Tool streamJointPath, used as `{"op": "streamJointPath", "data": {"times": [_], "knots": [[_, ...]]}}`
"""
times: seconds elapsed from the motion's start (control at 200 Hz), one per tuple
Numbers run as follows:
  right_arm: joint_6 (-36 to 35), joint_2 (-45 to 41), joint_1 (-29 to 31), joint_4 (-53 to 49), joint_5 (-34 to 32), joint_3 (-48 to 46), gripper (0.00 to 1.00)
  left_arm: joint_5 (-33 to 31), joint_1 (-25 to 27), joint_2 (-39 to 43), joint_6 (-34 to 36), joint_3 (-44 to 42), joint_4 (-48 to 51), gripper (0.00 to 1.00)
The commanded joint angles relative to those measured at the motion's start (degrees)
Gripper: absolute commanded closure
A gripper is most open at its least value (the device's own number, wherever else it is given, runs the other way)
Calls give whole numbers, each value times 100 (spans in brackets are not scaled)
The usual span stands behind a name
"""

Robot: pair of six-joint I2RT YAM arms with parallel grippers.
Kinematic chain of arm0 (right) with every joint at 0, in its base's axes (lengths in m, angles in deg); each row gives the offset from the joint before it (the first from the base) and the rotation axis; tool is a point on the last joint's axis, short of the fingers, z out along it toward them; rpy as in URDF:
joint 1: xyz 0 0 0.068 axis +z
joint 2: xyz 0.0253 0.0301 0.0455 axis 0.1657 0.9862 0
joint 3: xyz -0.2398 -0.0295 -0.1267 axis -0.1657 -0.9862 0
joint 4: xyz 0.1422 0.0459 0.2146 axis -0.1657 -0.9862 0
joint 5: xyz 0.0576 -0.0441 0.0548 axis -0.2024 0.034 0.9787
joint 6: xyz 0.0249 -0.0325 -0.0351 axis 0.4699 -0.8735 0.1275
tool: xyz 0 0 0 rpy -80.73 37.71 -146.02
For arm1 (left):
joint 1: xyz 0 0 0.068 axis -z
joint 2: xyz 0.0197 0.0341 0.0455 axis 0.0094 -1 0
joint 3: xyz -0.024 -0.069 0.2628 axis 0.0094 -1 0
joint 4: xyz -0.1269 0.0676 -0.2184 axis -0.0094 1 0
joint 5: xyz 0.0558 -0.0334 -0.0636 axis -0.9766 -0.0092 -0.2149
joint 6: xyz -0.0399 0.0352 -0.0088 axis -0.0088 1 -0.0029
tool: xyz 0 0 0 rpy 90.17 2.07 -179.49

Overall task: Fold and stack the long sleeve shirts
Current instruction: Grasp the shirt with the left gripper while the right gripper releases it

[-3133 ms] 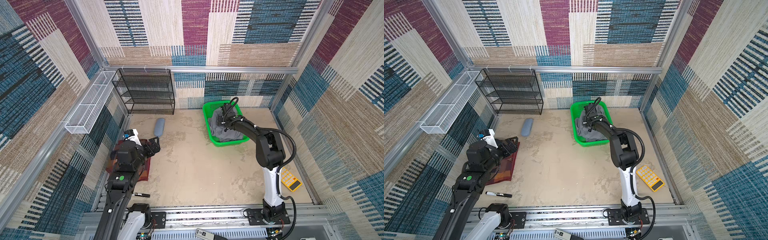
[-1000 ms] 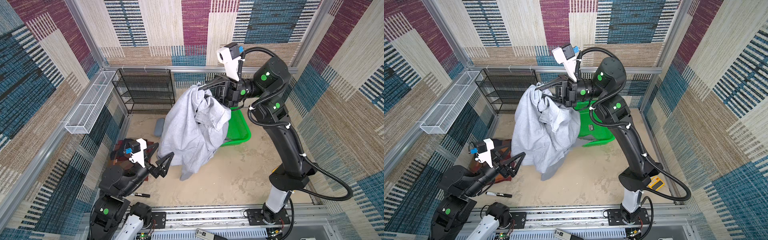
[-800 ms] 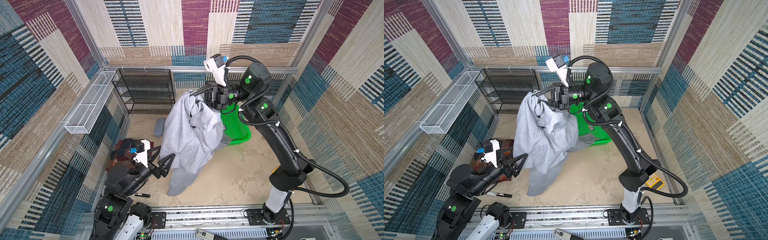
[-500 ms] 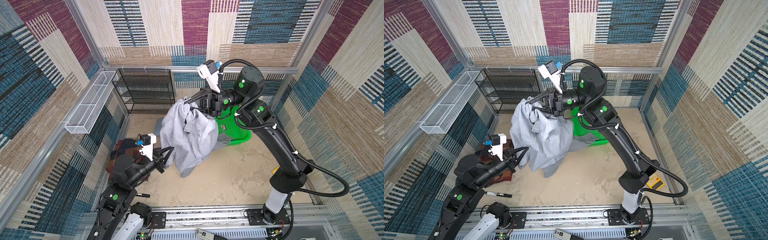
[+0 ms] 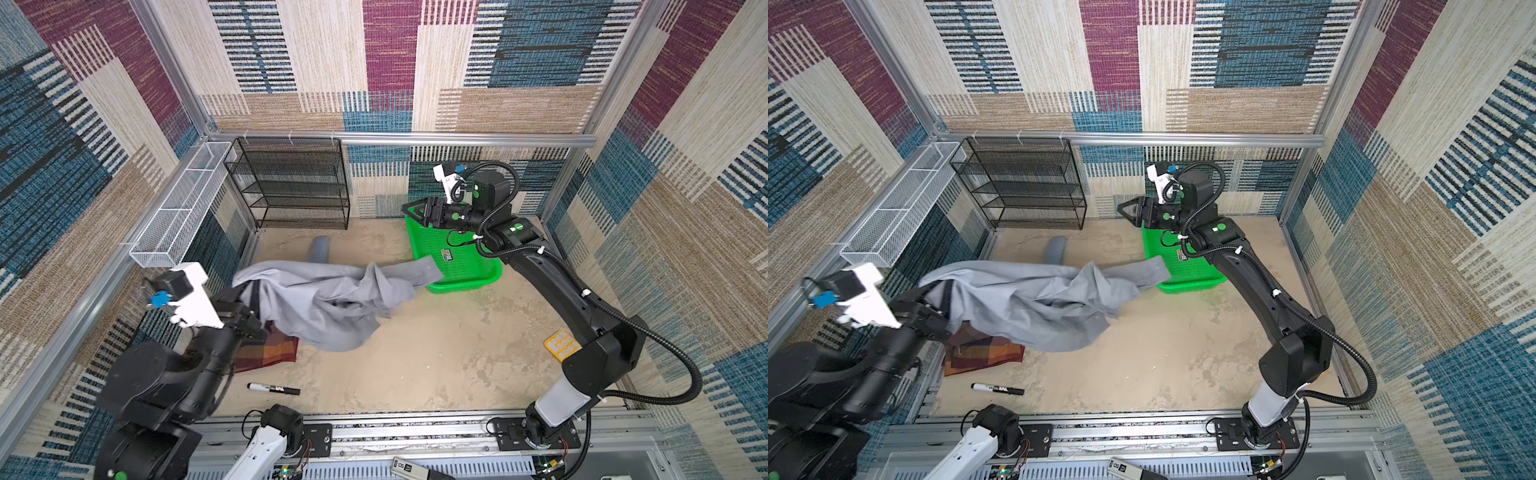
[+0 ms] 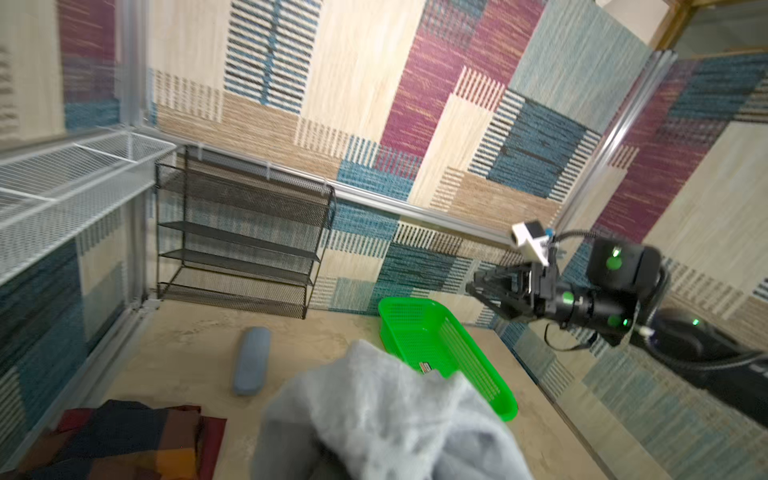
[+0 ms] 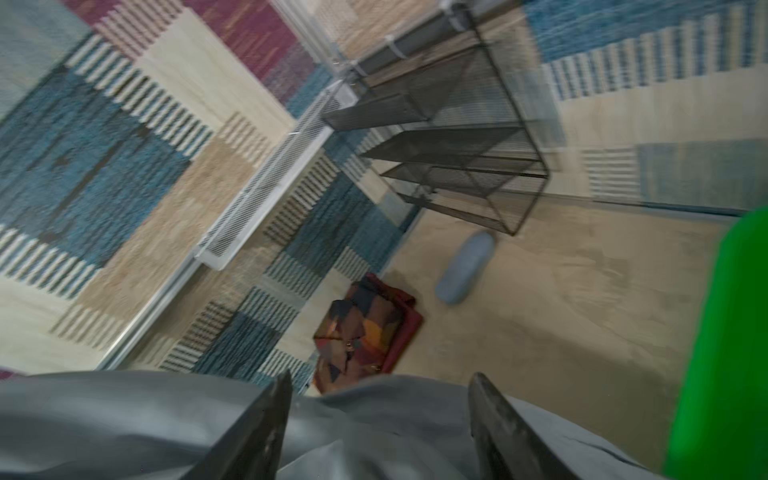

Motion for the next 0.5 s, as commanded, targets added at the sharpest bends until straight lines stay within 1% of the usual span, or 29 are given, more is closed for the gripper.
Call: {"op": "streamJointPath", "data": {"times": [0.0, 0.075, 0.125, 0.185, 0.3, 0.386, 0.496], "knots": [[-175, 220, -229, 274, -868, -289, 31, -505, 95, -448, 37, 1014, 233, 100], [-463, 663, -308, 159, -1314, -309, 31, -130, 214, -911, -49, 1740, 448, 100], [-554, 1017, -349, 33, -1762, -236, 32, 171, 242, -1222, -141, 2111, 657, 100], [-523, 1434, -425, -6, -1902, -158, 33, 470, 250, -1590, -191, 2454, 955, 100], [-309, 2027, -613, 280, -1967, -203, 35, 751, 251, -1933, -246, 2591, 1144, 100], [-263, 2426, -747, 385, -2169, -123, 35, 931, 251, -2092, -244, 2691, 1233, 100], [-135, 2920, -1003, 302, -2404, 46, 36, 1356, 246, -2358, -282, 2825, 1396, 100]]}}
